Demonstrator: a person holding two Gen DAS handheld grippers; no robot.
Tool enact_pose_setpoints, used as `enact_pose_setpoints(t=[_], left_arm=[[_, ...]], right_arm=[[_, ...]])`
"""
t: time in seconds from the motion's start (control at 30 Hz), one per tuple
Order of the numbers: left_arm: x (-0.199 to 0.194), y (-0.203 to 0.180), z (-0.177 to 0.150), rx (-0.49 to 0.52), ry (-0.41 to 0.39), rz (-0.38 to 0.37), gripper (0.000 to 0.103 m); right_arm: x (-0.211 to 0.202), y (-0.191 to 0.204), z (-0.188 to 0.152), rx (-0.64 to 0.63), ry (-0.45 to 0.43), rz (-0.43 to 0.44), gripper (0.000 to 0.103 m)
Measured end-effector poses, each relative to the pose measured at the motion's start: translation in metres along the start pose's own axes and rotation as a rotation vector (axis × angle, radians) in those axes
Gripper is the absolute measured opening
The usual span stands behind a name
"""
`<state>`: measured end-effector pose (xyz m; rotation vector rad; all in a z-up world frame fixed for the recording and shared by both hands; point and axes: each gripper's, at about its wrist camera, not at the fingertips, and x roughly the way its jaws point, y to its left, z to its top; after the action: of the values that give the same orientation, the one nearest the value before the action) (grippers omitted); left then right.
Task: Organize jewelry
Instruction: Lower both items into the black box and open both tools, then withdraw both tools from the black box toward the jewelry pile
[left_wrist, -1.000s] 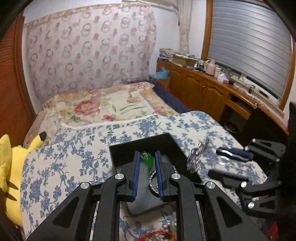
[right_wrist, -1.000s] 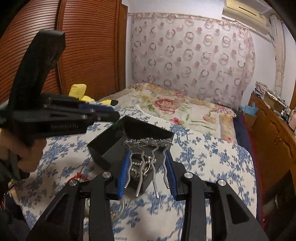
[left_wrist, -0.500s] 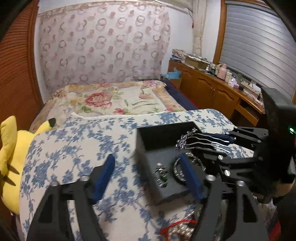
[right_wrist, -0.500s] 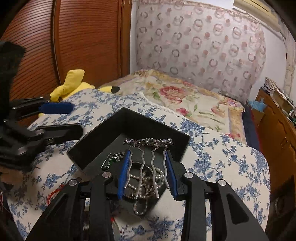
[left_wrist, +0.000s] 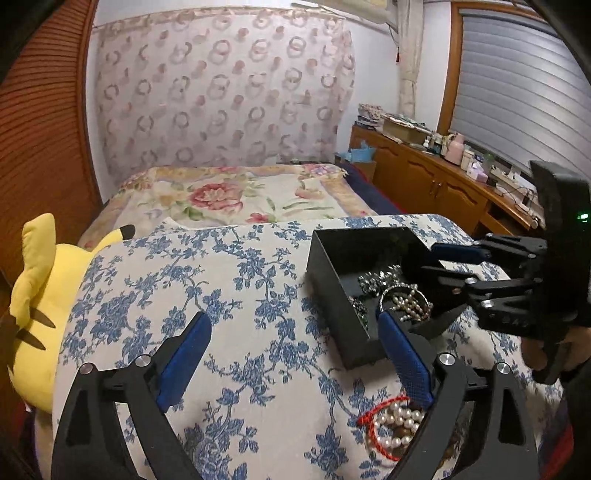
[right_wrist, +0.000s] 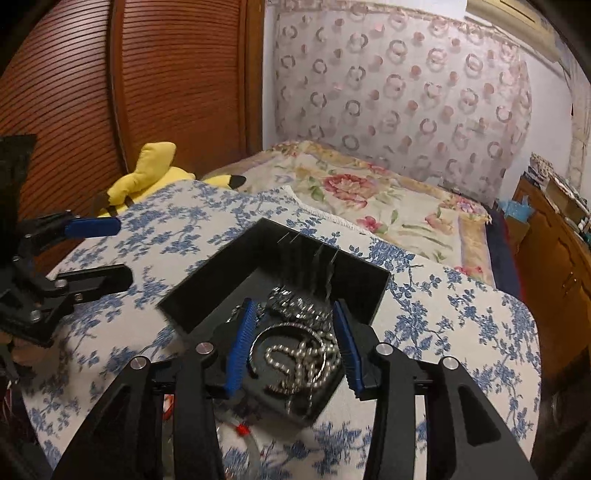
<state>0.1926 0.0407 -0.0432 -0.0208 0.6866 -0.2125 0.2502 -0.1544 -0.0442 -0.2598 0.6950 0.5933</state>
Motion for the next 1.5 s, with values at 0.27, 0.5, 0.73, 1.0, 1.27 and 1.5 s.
enact_pose_setpoints(t=[0.27,0.5,0.73,1.0,1.27,1.5], left_arm=[[-0.013,-0.011,-0.014,0.023,-0.006,-0.007,0.094],[-0.021,-0.024,-0.025,0.060,-0.002,-0.020,0.095],[-0.025,-0.030,-0.041,0.076,0.017,-0.024,0.095],[-0.026,-0.026,-0.060,0.057,0.047,-0.038,0.095],[-0.025,-0.028,-0.069,0.053,0.067,-0.047,0.095],[-0.029,-0.026,-0.075,0.046,0.083,-0.048,0.095]], right_arm=[[-0.045,0.004,-0.015,0.006,-0.056,0.037,0.046],[-0.062,0.008,-0.045,0.033,-0.045,0.057,0.046],[-0.059,0.012,-0.079,0.038,0.013,0.067,0.041],[-0.045,0.007,-0.097,0.064,0.091,0.066,0.027],[-0.021,0.007,-0.087,0.107,0.146,0.077,0.022],[-0.008,0.008,-0.082,0.105,0.179,0.064,0.009]])
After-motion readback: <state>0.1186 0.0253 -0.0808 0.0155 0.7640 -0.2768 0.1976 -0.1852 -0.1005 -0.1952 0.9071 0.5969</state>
